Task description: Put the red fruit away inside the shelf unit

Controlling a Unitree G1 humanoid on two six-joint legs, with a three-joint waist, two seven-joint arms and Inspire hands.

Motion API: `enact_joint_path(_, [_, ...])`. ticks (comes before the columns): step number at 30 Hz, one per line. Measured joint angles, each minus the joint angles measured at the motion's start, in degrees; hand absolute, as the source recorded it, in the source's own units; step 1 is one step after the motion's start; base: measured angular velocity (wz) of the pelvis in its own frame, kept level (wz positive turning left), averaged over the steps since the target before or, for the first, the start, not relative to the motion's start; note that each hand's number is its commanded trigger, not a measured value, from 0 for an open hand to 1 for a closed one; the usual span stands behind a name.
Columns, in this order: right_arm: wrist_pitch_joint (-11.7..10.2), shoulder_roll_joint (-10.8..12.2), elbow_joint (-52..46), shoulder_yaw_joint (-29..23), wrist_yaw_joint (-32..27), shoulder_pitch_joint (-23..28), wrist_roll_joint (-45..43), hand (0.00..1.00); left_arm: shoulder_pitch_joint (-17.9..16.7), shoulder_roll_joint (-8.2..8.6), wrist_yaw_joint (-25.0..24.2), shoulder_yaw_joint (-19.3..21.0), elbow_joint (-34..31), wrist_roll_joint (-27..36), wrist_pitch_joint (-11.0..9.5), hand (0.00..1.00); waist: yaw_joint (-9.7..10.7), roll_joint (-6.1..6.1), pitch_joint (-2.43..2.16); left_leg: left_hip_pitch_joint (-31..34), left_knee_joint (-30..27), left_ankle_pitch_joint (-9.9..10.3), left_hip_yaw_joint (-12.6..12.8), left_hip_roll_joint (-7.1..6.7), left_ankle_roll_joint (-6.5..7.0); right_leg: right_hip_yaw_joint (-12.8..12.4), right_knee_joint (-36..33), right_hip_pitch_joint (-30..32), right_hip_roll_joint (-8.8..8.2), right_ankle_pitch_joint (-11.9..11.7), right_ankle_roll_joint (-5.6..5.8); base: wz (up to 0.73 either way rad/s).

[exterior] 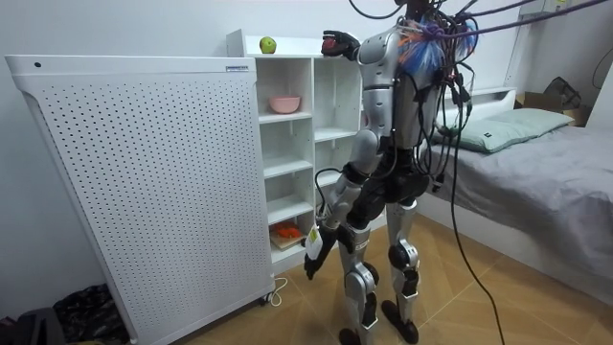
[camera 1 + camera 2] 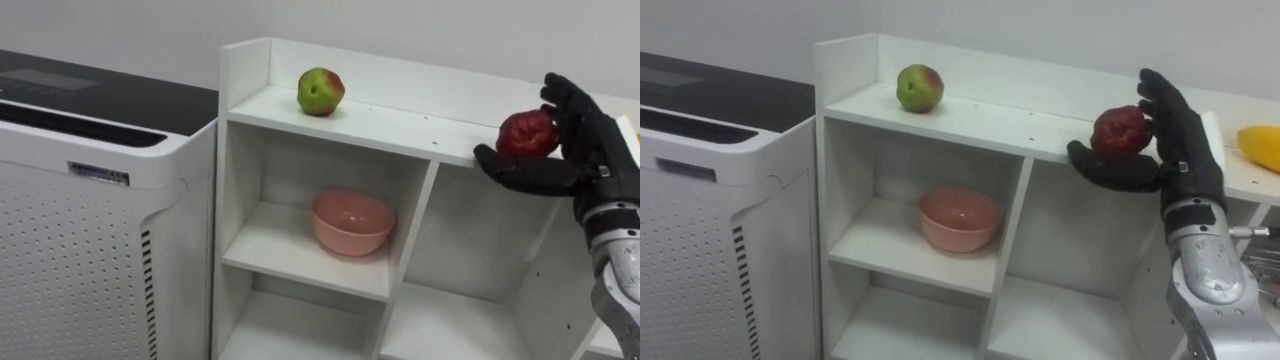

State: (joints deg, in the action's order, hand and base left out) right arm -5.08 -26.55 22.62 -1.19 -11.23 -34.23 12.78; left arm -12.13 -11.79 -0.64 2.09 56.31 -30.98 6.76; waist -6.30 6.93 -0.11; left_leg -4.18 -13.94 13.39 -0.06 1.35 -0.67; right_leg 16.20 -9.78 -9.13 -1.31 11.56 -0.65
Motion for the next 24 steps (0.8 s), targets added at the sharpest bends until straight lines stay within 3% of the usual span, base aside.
enact_joint_path(11, [0.1,-0.3,0.0,-0.1,-0.1,0.0,0.7,1.00,-1.3,-0.13,0.7,0.0,-2.5,0.0,0.4,0.00,0.0,-0.39,-0.02,-0.4,0.4,0.0,0.2,0.02,0.00,-0.2,0.0,-0.2,0.03,0.0,0.00,0.00])
enact_joint_path(24, [-0.6,-0.6,-0.4,-0.1,-0.7,0.0,1.0,1.00,-1.0,-0.16,2.6,-0.1,-2.5,1.0,0.4,0.00,0.0,-0.24,0.36,-0.5,0.4,0.0,0.5,0.05,0.00,-0.5,0.1,-0.1,0.05,0.0,0.00,0.00])
